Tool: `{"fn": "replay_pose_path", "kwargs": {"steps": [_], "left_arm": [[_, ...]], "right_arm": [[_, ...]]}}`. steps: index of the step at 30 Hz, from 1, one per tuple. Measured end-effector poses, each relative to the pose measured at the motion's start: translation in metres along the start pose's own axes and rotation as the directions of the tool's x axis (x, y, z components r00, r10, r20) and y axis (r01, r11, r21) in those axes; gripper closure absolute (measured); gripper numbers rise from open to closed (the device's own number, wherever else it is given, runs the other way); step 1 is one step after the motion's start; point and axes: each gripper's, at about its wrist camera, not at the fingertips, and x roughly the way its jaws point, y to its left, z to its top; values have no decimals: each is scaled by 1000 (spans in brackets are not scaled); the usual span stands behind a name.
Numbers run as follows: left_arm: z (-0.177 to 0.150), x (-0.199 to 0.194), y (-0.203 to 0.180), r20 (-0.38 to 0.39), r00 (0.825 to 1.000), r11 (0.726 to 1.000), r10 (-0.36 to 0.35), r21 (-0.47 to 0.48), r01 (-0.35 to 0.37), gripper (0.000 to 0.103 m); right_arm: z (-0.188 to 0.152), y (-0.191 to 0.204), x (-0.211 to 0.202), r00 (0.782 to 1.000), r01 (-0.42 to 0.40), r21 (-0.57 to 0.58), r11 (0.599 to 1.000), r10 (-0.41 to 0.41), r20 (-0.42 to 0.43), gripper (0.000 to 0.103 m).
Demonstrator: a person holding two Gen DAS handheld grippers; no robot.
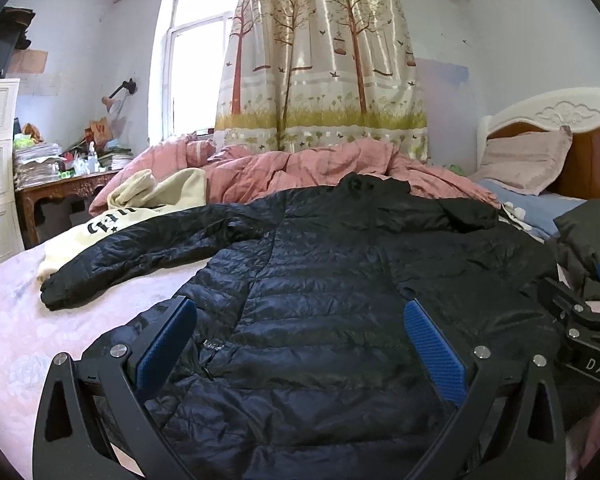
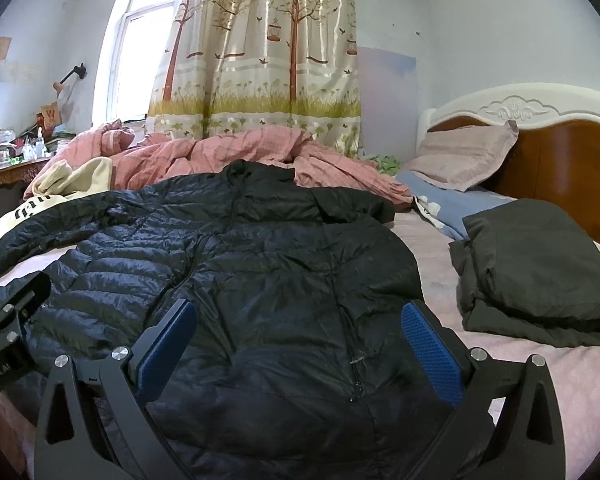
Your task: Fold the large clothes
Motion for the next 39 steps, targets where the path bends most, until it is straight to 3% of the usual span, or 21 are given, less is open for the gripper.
{"fn": "replay_pose_path", "kwargs": {"steps": [9, 22, 30, 36, 39], "left_arm": [[-9, 24, 15, -35, 999, 999, -6, -46, 4, 0], [-15, 30, 14, -31, 1000, 999, -5, -32, 4, 0], [-11, 21, 11, -3, 1000, 1000, 8, -18, -8, 0], [-6, 8, 17, 45, 999, 998, -25, -48, 27, 0], [-5, 5, 15, 56, 998, 999, -34, -38, 36, 0]], "right_arm": [[0, 3, 2, 1000, 6, -9, 1000, -6, -11, 0], [0, 4, 2, 1000, -1, -8, 1000, 1, -4, 0], [1, 2, 2, 1000, -4, -4, 1000, 4, -3, 0], [8, -11, -11, 999, -31, 44, 999, 30, 29, 0], [9, -19, -18, 999, -1, 34, 999, 0, 36, 0]]}}
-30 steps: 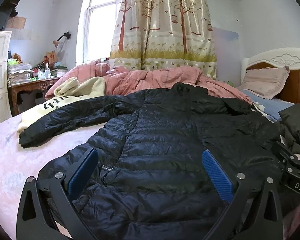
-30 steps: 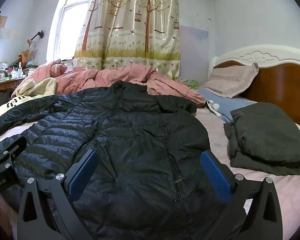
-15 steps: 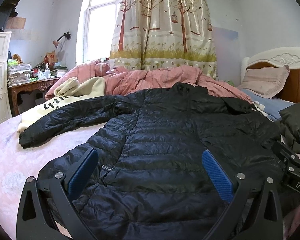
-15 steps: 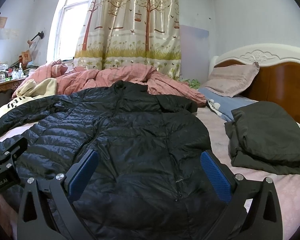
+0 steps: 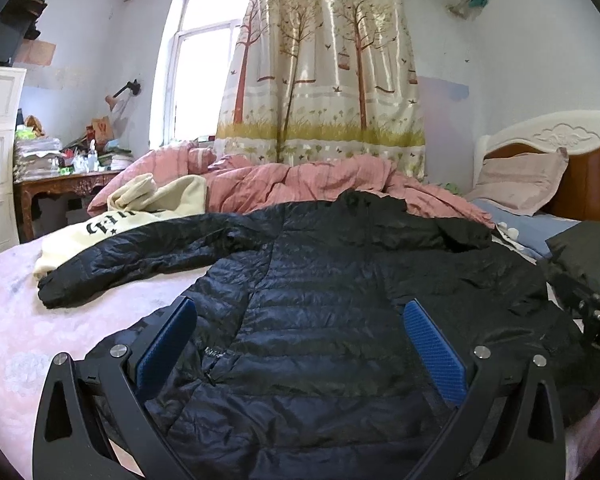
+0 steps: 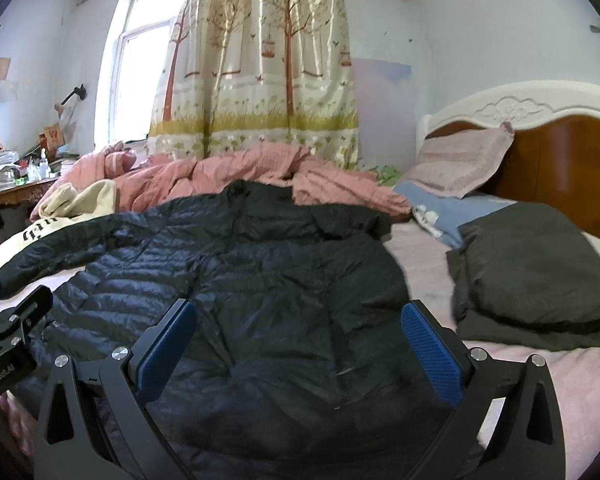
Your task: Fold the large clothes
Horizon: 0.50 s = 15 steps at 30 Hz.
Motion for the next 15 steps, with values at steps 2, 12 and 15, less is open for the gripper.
{"fn": "replay_pose_path", "kwargs": {"steps": [2, 12, 15], "left_arm": [[1, -3, -2, 13, 1000, 1000, 5, 12, -5, 0], [9, -31, -8, 50, 997, 997, -50, 58, 47, 0], [20, -47, -4, 76, 995, 997, -68, 49, 64, 0]], "right_arm": [[1, -6, -2, 1000, 5, 6, 1000, -5, -11, 0], [10, -16, -23, 999, 32, -3, 999, -32, 22, 0], [12, -23, -32, 999, 37, 32, 999, -37, 29, 0]]}}
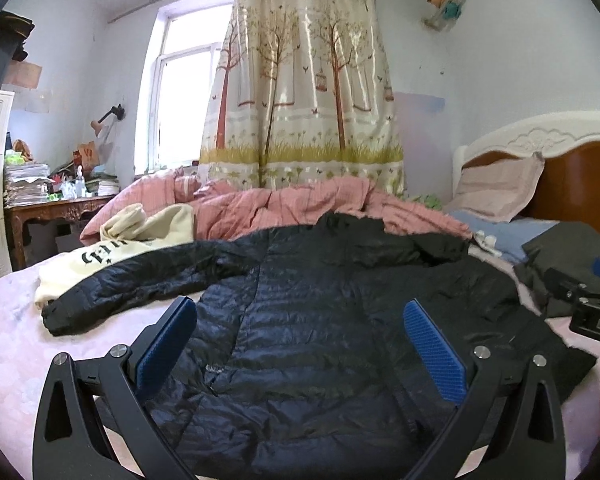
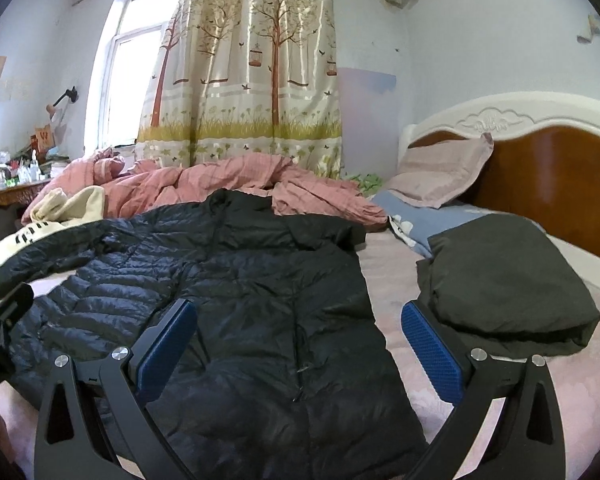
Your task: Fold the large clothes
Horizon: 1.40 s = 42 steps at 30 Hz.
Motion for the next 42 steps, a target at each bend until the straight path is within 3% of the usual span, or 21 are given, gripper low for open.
{"fn": "replay_pose_path", "kwargs": {"steps": [5, 11, 14, 17, 18, 20, 22, 25, 28, 32, 33, 35, 37, 38, 39, 40, 42], "left_arm": [[3, -25, 12, 4, 1000, 999, -21, -31, 21, 0], [0, -41, 22, 16, 1000, 1000, 3, -6, -3, 0], [6, -46, 30, 28, 999, 1000, 23, -20, -23, 0], [6, -43, 42, -6, 999, 997, 41, -66, -42, 0], [0, -36, 57, -57, 998, 990, 25, -139, -33, 0], [-7, -29, 65, -97, 995, 983, 23, -179, -40, 4], [-17, -14, 86, -180, 982, 970, 57, -221, -97, 13], [-24, 4, 111, -259, 963, 959, 72, -247, -138, 13], [-24, 24, 131, -332, 942, 953, 57, -262, -151, 12], [-21, 35, 143, -366, 922, 946, 124, -237, -221, 7], [-24, 42, 150, -403, 902, 940, 155, -222, -260, 4], [-31, 48, 158, -439, 884, 934, 163, -219, -281, 4], [-49, 65, 173, -523, 840, 914, 143, -257, -315, 3], [-53, 68, 175, -542, 829, 906, 138, -268, -327, 3], [-67, 77, 183, -594, 795, 881, 123, -303, -363, 3], [-73, 80, 189, -610, 785, 870, 110, -322, -373, 3], [-88, 85, 201, -640, 766, 835, 60, -389, -389, 3]], "right_arm": [[8, -8, -15, 999, 4, -7, 1000, -4, 32, 0], [8, -21, -28, 997, -75, 38, 996, 75, 19, 0], [6, -26, -38, 998, -70, 24, 997, 69, 12, 0], [1, -48, -38, 994, -85, 57, 995, 89, -69, 0], [-4, -60, -33, 989, -78, 87, 993, 88, -117, 0], [-18, -83, -19, 971, -57, 159, 986, 92, -222, 0], [-31, -107, -5, 949, -42, 255, 966, 119, -294, 9], [-50, -141, 17, 907, 13, 395, 919, 155, -390, 18], [-61, -149, 25, 887, 67, 367, 928, 113, -448, 18], [-69, -144, 39, 851, -1, 403, 915, 212, -480, 18], [-71, -140, 43, 845, -11, 397, 918, 221, -488, 18], [-71, -127, 51, 846, -9, 343, 939, 190, -499, 19], [-69, -113, 60, 838, -13, 312, 950, 181, -515, 26], [-69, -108, 62, 835, -26, 305, 952, 188, -517, 33], [-69, -104, 63, 829, -49, 305, 951, 209, -518, 38], [-69, -101, 64, 822, -72, 311, 948, 233, -520, 41], [-71, -98, 67, 797, -130, 354, 926, 310, -519, 58]]}}
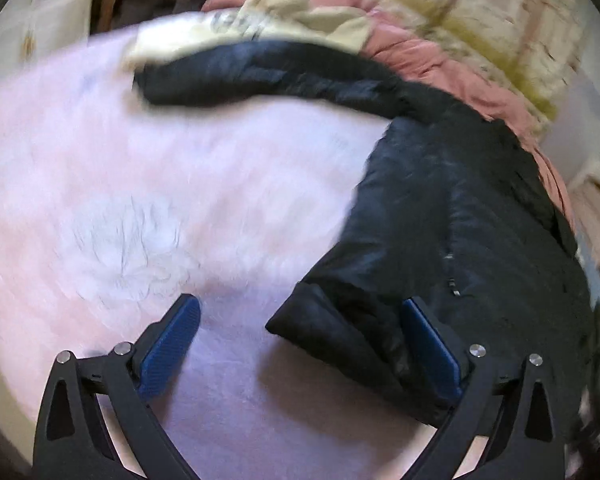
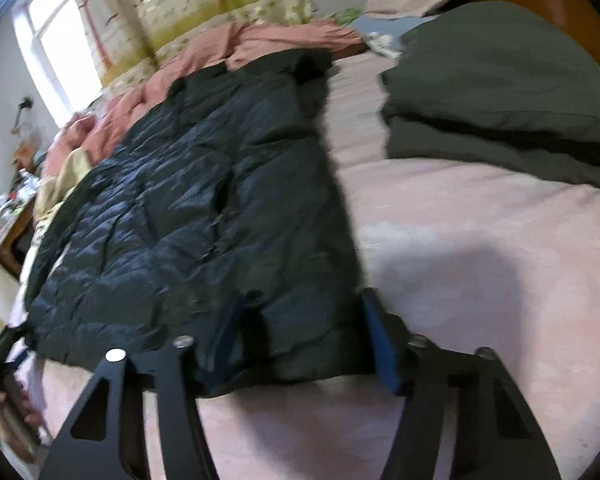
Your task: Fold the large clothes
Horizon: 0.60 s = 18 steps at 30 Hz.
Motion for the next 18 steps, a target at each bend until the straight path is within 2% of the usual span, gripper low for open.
{"fn": "replay_pose_path", "kwargs": {"steps": [2, 3, 4, 5, 6, 7, 8, 11, 12, 14, 16, 18], "left_arm": [[-2, -2, 0, 26, 1000, 1000, -14, -15, 14, 4], [-4, -1, -10, -2, 997, 996, -82, 43, 82, 11], [-5, 0, -14, -14, 995, 993, -100, 59, 101, 14], [-6, 0, -18, -27, 993, 990, -117, 75, 118, 23], [-9, -2, -29, -8, 997, 988, -82, 132, 82, 47], [-9, -3, -31, -2, 996, 987, -84, 139, 84, 65], [-9, -9, -34, 20, 993, 985, -115, 129, 112, 90], [-7, -33, -34, 105, 980, 984, -168, 83, 159, 96], [-8, -55, -44, 167, 973, 980, -163, 138, 140, 97], [-11, -69, -51, 196, 967, 977, -162, 169, 129, 98], [-20, -104, -66, 211, 959, 965, -187, 223, 139, 98], [-34, -123, -66, 229, 955, 958, -189, 257, 128, 98]], "right_arm": [[-1, -1, 8, 995, -85, 29, 996, 86, -49, 70], [-1, -1, 10, 993, -103, 44, 994, 105, -54, 74], [-2, -2, 10, 993, -110, 50, 993, 112, -48, 77], [-2, -2, 10, 992, -118, 59, 991, 121, -45, 88], [-1, -3, 10, 992, -120, 72, 990, 122, -36, 92], [-2, -3, 8, 993, -113, 76, 991, 115, -23, 94], [-2, -2, 4, 994, -106, 73, 992, 106, 0, 96], [-2, 2, -18, 987, -129, 55, 990, 123, 100, 97], [-3, 0, -27, 983, -134, 53, 990, 127, 130, 97], [-7, -1, -52, 972, -132, 47, 990, 120, 200, 97], [-11, -2, -75, 964, -106, 41, 994, 92, 250, 97], [-22, 2, -107, 951, -69, -14, 998, 70, 301, 97]]}}
